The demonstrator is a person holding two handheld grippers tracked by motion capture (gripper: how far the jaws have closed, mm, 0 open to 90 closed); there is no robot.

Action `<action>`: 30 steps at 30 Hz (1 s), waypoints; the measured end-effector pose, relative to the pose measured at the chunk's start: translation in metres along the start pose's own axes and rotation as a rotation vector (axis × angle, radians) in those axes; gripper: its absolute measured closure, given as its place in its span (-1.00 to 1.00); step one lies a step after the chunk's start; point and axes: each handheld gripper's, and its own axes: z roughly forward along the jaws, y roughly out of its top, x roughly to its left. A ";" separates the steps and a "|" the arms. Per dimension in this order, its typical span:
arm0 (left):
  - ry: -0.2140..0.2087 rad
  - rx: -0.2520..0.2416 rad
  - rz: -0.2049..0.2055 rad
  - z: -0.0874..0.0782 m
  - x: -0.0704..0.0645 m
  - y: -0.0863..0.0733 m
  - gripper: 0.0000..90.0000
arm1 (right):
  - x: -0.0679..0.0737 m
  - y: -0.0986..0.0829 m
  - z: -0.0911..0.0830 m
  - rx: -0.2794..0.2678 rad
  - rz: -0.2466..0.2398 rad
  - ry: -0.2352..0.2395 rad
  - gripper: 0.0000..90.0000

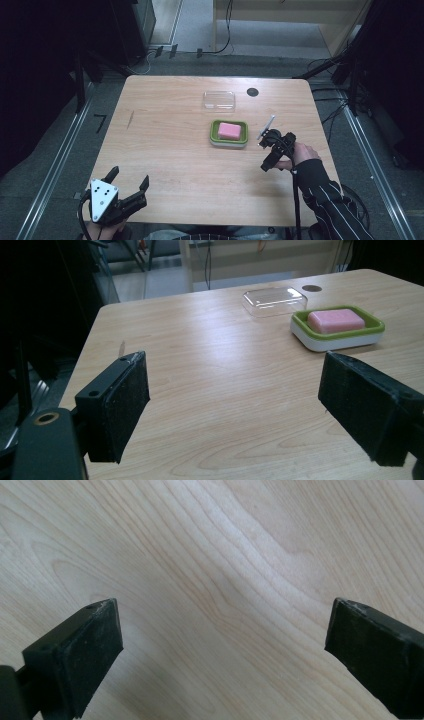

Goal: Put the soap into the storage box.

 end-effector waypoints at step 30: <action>-0.020 -0.010 0.007 0.002 -0.003 0.002 -0.70 | 0.007 -0.068 0.020 0.081 0.122 -0.006 -0.96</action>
